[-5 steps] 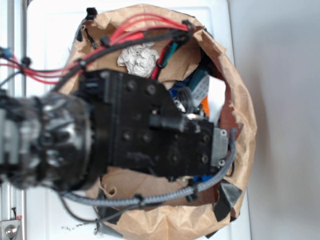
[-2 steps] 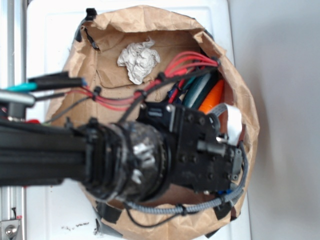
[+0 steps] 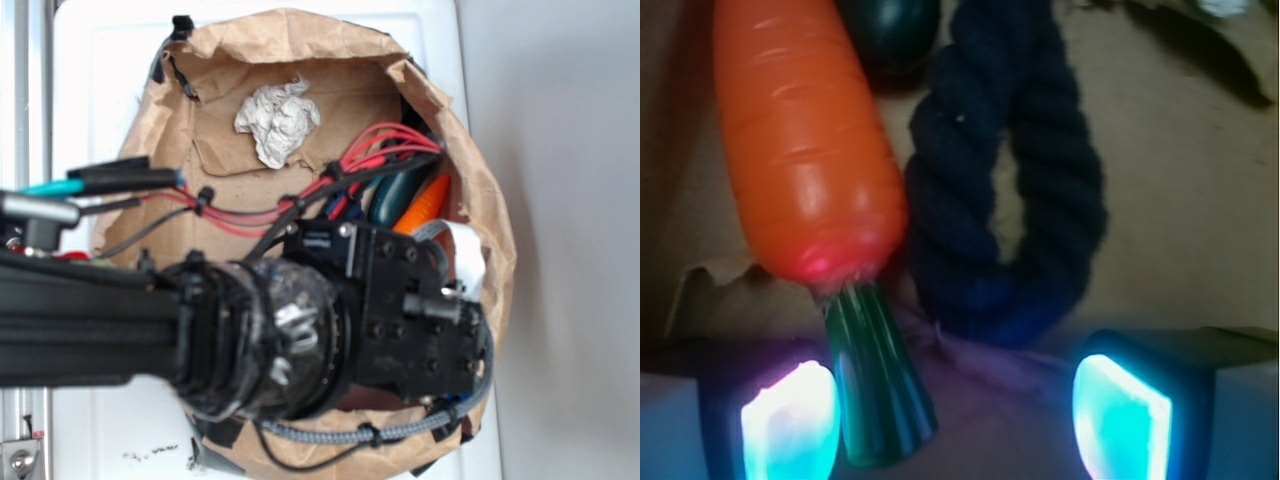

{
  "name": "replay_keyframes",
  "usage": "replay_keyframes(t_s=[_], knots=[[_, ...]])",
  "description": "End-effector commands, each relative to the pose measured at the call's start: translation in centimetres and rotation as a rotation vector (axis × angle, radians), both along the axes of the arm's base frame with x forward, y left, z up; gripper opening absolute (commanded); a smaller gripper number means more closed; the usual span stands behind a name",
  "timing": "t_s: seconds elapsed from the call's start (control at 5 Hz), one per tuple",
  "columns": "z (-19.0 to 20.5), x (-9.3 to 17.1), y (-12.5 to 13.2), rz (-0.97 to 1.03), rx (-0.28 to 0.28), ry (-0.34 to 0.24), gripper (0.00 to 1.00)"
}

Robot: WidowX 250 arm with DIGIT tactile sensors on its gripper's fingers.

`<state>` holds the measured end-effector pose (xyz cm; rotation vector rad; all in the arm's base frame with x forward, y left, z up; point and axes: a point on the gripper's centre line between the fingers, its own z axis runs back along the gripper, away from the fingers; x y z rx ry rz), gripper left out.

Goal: Grab the carrot.

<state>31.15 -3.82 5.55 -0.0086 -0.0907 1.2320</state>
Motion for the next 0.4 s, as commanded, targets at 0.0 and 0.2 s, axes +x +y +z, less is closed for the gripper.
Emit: replay_keyframes(t_s=[0.0, 0.2], knots=[[0.6, 1.7, 0.0, 0.022, 0.008, -0.105, 1.0], [-1.7, 2.5, -0.3, 0.004, 0.006, -0.068, 1.0]])
